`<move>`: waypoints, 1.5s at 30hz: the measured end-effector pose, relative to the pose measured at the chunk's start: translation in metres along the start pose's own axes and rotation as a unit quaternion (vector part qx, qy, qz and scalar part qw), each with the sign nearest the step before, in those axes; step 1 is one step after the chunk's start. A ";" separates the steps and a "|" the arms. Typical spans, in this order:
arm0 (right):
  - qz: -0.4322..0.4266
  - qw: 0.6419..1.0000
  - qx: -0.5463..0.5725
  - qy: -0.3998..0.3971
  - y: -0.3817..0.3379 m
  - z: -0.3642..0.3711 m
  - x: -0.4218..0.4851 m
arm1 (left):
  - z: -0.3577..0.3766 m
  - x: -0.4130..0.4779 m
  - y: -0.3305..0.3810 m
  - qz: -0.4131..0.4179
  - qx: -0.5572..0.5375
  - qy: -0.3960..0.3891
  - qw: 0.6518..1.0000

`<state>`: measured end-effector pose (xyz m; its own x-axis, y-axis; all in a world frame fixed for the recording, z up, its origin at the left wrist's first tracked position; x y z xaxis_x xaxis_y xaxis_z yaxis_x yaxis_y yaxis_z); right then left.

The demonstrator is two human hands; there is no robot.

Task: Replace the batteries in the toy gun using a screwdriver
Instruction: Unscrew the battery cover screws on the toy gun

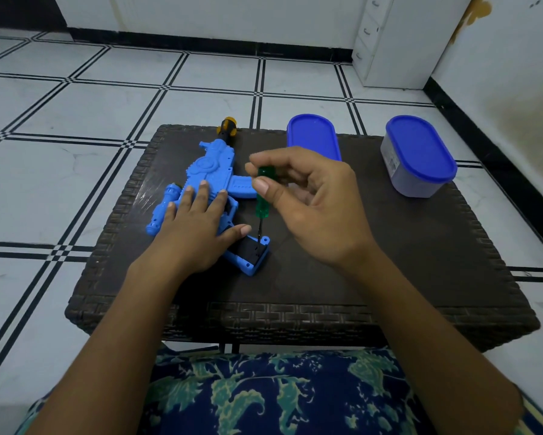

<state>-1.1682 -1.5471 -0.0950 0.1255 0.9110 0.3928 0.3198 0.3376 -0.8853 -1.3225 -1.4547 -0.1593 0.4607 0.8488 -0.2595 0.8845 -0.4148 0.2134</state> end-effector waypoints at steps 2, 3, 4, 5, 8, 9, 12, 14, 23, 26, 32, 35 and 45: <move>0.001 1.000 0.010 0.001 -0.003 0.000 0.000 | 0.000 0.000 0.000 0.001 -0.002 0.001 1.000; -0.002 1.000 0.013 0.005 -0.004 0.000 0.000 | 0.000 0.000 0.000 0.002 -0.003 0.001 1.000; -0.009 1.000 0.008 0.011 -0.005 0.000 0.000 | 0.000 0.001 -0.001 0.003 -0.003 0.000 1.000; -0.018 1.000 -0.004 0.018 -0.006 0.001 0.001 | 0.000 0.001 -0.001 0.003 -0.003 0.000 1.000; -0.029 0.999 -0.023 0.027 -0.004 0.000 0.002 | 0.001 0.001 -0.001 0.003 0.000 -0.002 1.000; -0.026 0.999 -0.018 0.024 -0.004 -0.001 0.002 | 0.001 0.001 0.000 0.002 0.000 -0.002 1.000; -0.016 1.000 0.004 0.011 -0.004 -0.001 0.001 | 0.000 0.001 -0.001 0.002 0.001 -0.001 1.000; -0.009 1.000 0.014 0.002 -0.003 -0.001 0.000 | 0.001 0.001 0.000 0.001 0.002 -0.002 1.000; -0.041 0.999 -0.008 0.031 -0.005 0.003 0.000 | 0.002 0.001 -0.002 0.005 0.001 0.005 1.000; -0.031 0.999 -0.007 0.026 -0.003 0.001 0.001 | 0.002 0.002 0.000 0.004 0.003 0.002 1.000; -0.024 1.000 -0.002 -0.016 0.000 0.003 0.001 | 0.000 0.000 0.001 0.001 0.003 0.000 1.000; -0.025 0.999 0.008 -0.022 -0.002 0.004 -0.001 | 0.000 0.000 0.001 0.005 0.003 0.000 1.000; -0.020 0.999 0.025 0.001 -0.001 0.002 0.001 | 0.001 0.001 0.000 0.001 0.003 -0.002 1.000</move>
<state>-1.1702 -1.5468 -0.0939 0.1152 0.8960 0.4289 0.2773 0.3856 -0.8800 -1.3222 -1.4545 -0.1604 0.4620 0.8471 -0.2627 0.8844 -0.4178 0.2081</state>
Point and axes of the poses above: each hand's wrist, its own x-axis towards the middle knuckle, its own z-axis out of the palm, y = z × x, the point moved 1 cm from there along x, towards the middle knuckle, and after that the axes turned 3 degrees about -y, right-handed, at the moved point
